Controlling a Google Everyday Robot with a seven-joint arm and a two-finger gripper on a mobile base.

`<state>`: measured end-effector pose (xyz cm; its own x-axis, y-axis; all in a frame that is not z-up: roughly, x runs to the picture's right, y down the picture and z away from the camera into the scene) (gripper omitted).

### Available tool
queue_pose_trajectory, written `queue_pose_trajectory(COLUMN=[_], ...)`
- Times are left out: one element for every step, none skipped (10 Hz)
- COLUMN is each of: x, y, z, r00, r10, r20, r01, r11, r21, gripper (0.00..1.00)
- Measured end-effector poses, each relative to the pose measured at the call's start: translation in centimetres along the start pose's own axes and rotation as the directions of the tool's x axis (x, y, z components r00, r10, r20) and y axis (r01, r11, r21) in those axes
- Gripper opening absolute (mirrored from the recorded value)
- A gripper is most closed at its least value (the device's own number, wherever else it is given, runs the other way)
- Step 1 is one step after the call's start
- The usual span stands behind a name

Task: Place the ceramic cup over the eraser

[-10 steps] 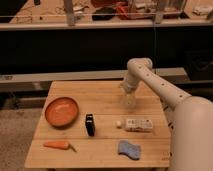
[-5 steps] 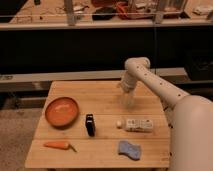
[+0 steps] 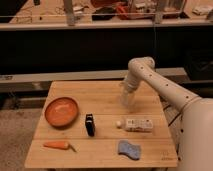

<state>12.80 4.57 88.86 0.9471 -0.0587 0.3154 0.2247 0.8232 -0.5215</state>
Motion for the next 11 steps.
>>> queue_pose_trajectory(x=[0.4, 1.0, 1.8, 2.4, 2.7, 3.2, 3.4, 3.4, 3.3, 3.3, 3.3], y=[0.0, 0.0, 0.0, -0.1, -0.2, -0.1, 0.0, 0.2, 0.5, 1.0, 1.3], z=[-0.1, -0.3, -0.5, -0.6, -0.6, -0.8, -0.9, -1.0, -1.3, -1.7, -2.0], r00=[1.000, 1.000, 1.000, 1.000, 0.999, 0.999, 0.999, 0.998, 0.989, 0.970, 0.953], r10=[0.007, 0.015, 0.024, 0.029, 0.031, 0.019, -0.003, -0.043, -0.138, -0.241, -0.303], r20=[-0.001, -0.002, -0.002, 0.002, 0.010, 0.029, 0.035, 0.043, 0.045, 0.033, 0.022], r01=[-0.007, -0.015, -0.023, -0.029, -0.031, -0.020, 0.002, 0.042, 0.135, 0.238, 0.300], r11=[1.000, 1.000, 1.000, 1.000, 0.999, 1.000, 1.000, 0.999, 0.989, 0.969, 0.950], r21=[0.001, 0.003, 0.007, 0.010, 0.011, 0.017, 0.022, 0.031, 0.051, 0.070, 0.080], gripper=[0.77, 0.77, 0.77, 0.77, 0.77, 0.77, 0.77, 0.77, 0.77, 0.77, 0.77])
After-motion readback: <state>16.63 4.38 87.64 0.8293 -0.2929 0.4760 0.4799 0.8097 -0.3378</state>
